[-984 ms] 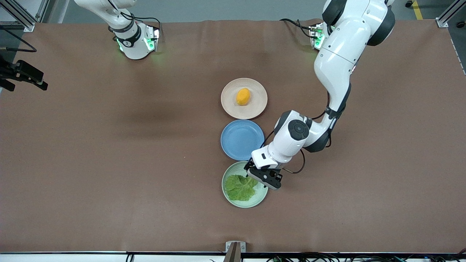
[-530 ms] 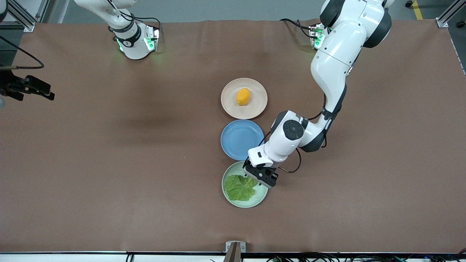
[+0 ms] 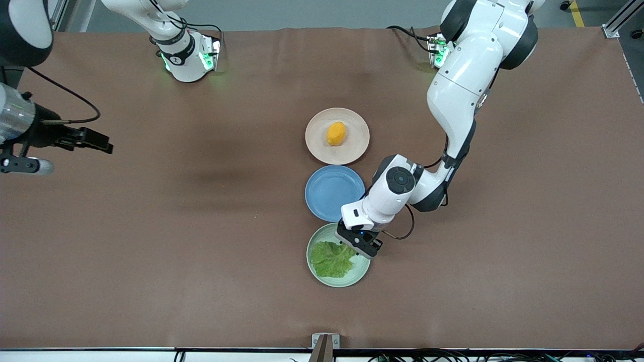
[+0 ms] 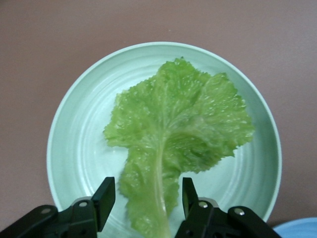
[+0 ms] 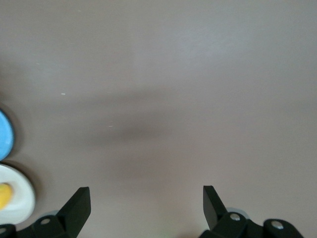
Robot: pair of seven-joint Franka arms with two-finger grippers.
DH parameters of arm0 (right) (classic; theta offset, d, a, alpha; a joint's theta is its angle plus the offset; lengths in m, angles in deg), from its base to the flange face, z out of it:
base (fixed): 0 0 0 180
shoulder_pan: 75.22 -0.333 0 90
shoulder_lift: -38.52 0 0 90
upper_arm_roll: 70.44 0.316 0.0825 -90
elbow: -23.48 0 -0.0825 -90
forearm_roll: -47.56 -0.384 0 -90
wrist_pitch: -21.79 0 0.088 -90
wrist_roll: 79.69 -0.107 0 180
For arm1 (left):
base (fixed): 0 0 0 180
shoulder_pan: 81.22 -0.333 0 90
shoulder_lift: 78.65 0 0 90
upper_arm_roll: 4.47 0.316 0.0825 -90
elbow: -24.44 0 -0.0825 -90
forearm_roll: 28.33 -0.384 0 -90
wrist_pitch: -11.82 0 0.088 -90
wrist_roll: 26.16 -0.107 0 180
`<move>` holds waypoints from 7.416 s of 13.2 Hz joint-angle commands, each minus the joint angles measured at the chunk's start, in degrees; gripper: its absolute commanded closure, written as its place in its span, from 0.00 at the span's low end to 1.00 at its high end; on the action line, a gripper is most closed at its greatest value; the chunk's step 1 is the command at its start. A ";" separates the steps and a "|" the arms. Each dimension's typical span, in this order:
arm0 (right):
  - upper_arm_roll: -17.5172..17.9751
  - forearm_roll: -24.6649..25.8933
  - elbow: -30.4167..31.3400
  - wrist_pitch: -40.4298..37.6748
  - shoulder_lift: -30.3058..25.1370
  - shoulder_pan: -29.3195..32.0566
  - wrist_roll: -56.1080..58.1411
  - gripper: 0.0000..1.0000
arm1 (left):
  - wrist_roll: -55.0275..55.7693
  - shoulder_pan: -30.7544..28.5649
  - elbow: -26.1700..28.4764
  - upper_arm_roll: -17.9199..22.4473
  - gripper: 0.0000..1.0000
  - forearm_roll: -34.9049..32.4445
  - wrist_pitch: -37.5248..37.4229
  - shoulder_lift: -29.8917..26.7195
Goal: Pick lemon and lettuce from plates
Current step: 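Lift the lettuce off the plate while the right gripper reaches the lemon, then lower the lettuce onto the table while the right gripper grasps the lemon, then carry the lemon off the cream plate while the left gripper withdraws, then lower the lemon onto the table with the right gripper, then open the right gripper and raise it away from the lemon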
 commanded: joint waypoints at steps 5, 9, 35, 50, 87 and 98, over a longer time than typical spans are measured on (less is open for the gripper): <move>-0.19 -2.08 2.43 7.00 2.74 -13.67 -22.64 0.00 | -0.32 0.70 -1.00 0.67 0.54 -2.62 0.48 0.90; -0.27 -1.99 7.17 13.22 3.01 -21.59 -35.65 0.00 | -0.49 0.70 -1.00 0.67 0.71 -3.33 0.48 1.07; -0.27 6.89 12.80 52.26 27.09 -57.11 -84.02 0.00 | -2.78 -24.78 37.21 1.20 1.00 -5.96 -27.84 -35.75; -0.27 7.06 11.48 51.74 30.34 -58.26 -82.61 1.00 | 9.35 -25.22 39.36 1.02 0.00 -5.79 -21.05 -40.58; -0.27 -2.25 27.39 56.04 22.43 -2.18 14.16 0.95 | 4.70 -24.43 11.84 6.12 0.00 3.53 -71.15 -57.91; -1.67 -1.20 13.97 35.43 19.01 -1.05 14.16 0.00 | 4.17 -23.73 11.66 5.33 0.00 3.62 -67.54 -56.67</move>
